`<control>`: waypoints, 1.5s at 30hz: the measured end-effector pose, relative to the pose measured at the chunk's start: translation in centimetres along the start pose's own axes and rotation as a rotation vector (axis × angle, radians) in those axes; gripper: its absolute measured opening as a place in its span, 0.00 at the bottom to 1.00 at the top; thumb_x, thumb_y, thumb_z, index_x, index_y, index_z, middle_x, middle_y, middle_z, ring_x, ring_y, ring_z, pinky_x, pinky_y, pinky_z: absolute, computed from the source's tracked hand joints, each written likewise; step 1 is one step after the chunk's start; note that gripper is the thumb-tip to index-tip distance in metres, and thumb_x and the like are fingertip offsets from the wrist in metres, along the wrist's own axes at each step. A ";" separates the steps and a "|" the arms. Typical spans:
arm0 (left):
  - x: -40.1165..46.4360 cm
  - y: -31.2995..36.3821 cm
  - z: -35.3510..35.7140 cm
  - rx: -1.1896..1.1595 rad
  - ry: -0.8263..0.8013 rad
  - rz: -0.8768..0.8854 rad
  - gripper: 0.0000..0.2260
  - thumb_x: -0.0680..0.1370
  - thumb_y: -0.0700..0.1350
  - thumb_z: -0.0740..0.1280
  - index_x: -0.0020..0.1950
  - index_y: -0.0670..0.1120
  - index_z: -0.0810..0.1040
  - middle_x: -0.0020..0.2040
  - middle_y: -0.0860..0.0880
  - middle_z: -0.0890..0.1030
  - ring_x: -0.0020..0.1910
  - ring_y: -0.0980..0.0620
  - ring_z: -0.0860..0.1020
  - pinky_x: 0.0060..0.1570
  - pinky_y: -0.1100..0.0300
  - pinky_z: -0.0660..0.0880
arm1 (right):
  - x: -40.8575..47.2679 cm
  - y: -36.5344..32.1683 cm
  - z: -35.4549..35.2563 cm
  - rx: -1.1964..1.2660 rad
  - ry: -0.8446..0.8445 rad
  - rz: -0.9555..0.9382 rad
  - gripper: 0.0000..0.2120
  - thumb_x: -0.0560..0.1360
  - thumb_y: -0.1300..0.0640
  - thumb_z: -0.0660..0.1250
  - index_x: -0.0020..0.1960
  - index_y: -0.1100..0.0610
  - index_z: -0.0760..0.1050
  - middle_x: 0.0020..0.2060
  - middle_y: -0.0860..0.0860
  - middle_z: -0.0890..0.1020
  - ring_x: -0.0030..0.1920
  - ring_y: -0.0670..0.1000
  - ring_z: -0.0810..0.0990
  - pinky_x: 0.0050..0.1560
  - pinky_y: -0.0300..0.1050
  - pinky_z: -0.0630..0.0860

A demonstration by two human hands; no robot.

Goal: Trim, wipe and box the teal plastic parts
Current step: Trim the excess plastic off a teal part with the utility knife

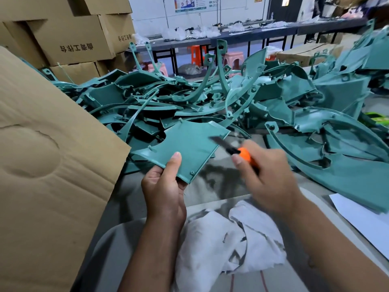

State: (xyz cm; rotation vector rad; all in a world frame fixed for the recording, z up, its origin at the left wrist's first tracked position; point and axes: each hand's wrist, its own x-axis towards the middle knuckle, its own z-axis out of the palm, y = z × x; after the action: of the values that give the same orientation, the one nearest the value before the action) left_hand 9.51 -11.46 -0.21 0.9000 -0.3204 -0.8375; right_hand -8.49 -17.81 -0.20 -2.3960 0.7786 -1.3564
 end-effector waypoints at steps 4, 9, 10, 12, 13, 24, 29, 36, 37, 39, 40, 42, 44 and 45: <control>0.0 -0.3 0.0 -0.012 0.003 -0.007 0.10 0.80 0.37 0.69 0.59 0.34 0.81 0.56 0.35 0.84 0.54 0.36 0.84 0.55 0.42 0.82 | -0.3 -0.8 1.4 -0.153 -0.168 -0.043 0.16 0.84 0.45 0.60 0.41 0.51 0.67 0.26 0.44 0.68 0.26 0.48 0.68 0.29 0.50 0.66; 0.3 -0.2 -0.5 0.034 -0.021 -0.034 0.05 0.79 0.36 0.69 0.53 0.42 0.84 0.54 0.40 0.86 0.53 0.41 0.85 0.51 0.48 0.83 | -0.2 1.7 -0.1 -0.236 -0.150 0.163 0.17 0.84 0.42 0.58 0.39 0.48 0.68 0.25 0.45 0.73 0.23 0.46 0.71 0.25 0.46 0.70; 0.3 -0.2 -0.5 0.043 -0.024 -0.032 0.05 0.79 0.36 0.69 0.52 0.42 0.84 0.52 0.42 0.87 0.51 0.43 0.86 0.48 0.50 0.84 | -0.1 2.3 -0.4 -0.284 -0.120 0.229 0.17 0.84 0.43 0.59 0.38 0.48 0.68 0.25 0.45 0.74 0.23 0.45 0.71 0.25 0.43 0.69; 0.2 -0.2 -0.4 0.040 -0.031 -0.030 0.05 0.79 0.36 0.69 0.51 0.42 0.84 0.50 0.44 0.87 0.48 0.46 0.86 0.41 0.55 0.84 | -0.1 3.1 -0.9 -0.361 -0.026 0.339 0.18 0.84 0.45 0.61 0.37 0.48 0.67 0.24 0.46 0.73 0.23 0.47 0.71 0.27 0.43 0.67; 0.1 -0.1 -0.4 0.034 -0.032 -0.031 0.05 0.79 0.35 0.69 0.51 0.42 0.84 0.50 0.44 0.87 0.47 0.47 0.86 0.40 0.56 0.83 | -0.1 3.2 -1.0 -0.344 0.026 0.338 0.18 0.85 0.46 0.62 0.37 0.48 0.67 0.24 0.46 0.72 0.23 0.46 0.70 0.27 0.42 0.67; -0.7 1.1 0.2 -0.016 -0.014 -0.087 0.08 0.79 0.34 0.68 0.57 0.37 0.81 0.52 0.39 0.86 0.47 0.43 0.87 0.42 0.52 0.84 | -0.2 2.0 0.3 -0.154 -0.004 0.141 0.17 0.86 0.49 0.60 0.40 0.52 0.69 0.26 0.44 0.72 0.24 0.48 0.70 0.26 0.37 0.64; -1.4 2.0 0.8 -0.036 -0.020 -0.081 0.05 0.79 0.33 0.67 0.53 0.36 0.81 0.48 0.40 0.87 0.41 0.47 0.87 0.34 0.58 0.82 | -0.2 2.2 -0.6 -0.287 0.228 0.279 0.18 0.86 0.47 0.60 0.39 0.52 0.66 0.26 0.46 0.69 0.25 0.45 0.66 0.29 0.40 0.61; -1.8 2.6 1.5 -0.061 -0.030 -0.053 0.03 0.79 0.34 0.68 0.49 0.36 0.81 0.42 0.41 0.86 0.37 0.48 0.86 0.32 0.59 0.81 | -0.6 -2.7 2.4 -0.152 0.146 -0.098 0.23 0.87 0.44 0.50 0.49 0.56 0.78 0.38 0.45 0.75 0.34 0.48 0.71 0.35 0.42 0.64; -1.8 2.7 1.6 -0.064 -0.037 -0.053 0.03 0.79 0.35 0.68 0.48 0.36 0.81 0.40 0.42 0.86 0.36 0.48 0.85 0.32 0.58 0.81 | -0.7 -3.1 2.6 -0.180 0.124 -0.117 0.23 0.86 0.44 0.51 0.50 0.57 0.79 0.39 0.46 0.76 0.36 0.49 0.72 0.36 0.44 0.64; -1.7 3.0 1.6 -0.068 -0.034 -0.059 0.02 0.79 0.35 0.68 0.49 0.36 0.80 0.39 0.43 0.86 0.35 0.48 0.85 0.31 0.58 0.80 | -0.8 -3.4 2.8 -0.208 0.101 -0.125 0.21 0.86 0.44 0.54 0.51 0.57 0.79 0.41 0.48 0.77 0.39 0.51 0.73 0.38 0.45 0.65; -1.7 3.1 1.6 -0.072 -0.022 -0.061 0.02 0.79 0.35 0.69 0.49 0.37 0.79 0.37 0.44 0.85 0.33 0.49 0.84 0.30 0.59 0.80 | -0.7 -3.5 2.8 -0.213 0.092 -0.127 0.21 0.85 0.43 0.55 0.51 0.57 0.78 0.42 0.48 0.77 0.39 0.51 0.73 0.39 0.46 0.66; -1.6 3.1 1.6 -0.084 0.001 -0.069 0.02 0.79 0.35 0.69 0.46 0.38 0.78 0.34 0.46 0.84 0.31 0.52 0.83 0.28 0.61 0.78 | -0.6 -3.6 2.8 -0.227 0.081 -0.134 0.20 0.84 0.42 0.58 0.50 0.57 0.77 0.42 0.48 0.75 0.41 0.52 0.71 0.40 0.47 0.66; -1.6 3.2 1.6 -0.093 0.008 -0.074 0.04 0.78 0.35 0.70 0.45 0.39 0.77 0.33 0.46 0.83 0.30 0.53 0.82 0.27 0.62 0.78 | -0.6 -3.5 2.8 -0.246 0.079 -0.136 0.19 0.83 0.42 0.60 0.49 0.58 0.76 0.42 0.49 0.74 0.41 0.53 0.70 0.41 0.47 0.67; -1.7 3.2 1.6 -0.095 0.008 -0.074 0.04 0.78 0.35 0.70 0.44 0.39 0.77 0.33 0.46 0.82 0.30 0.53 0.82 0.27 0.63 0.77 | -0.6 -3.5 2.8 -0.255 0.080 -0.135 0.19 0.83 0.42 0.61 0.48 0.58 0.76 0.42 0.50 0.74 0.41 0.53 0.70 0.41 0.48 0.67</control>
State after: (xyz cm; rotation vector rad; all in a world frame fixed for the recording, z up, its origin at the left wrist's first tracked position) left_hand 9.13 -10.02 3.49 0.8306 -0.2392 -0.9101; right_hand -5.20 -14.70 -0.39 -2.6463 0.8716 -1.4930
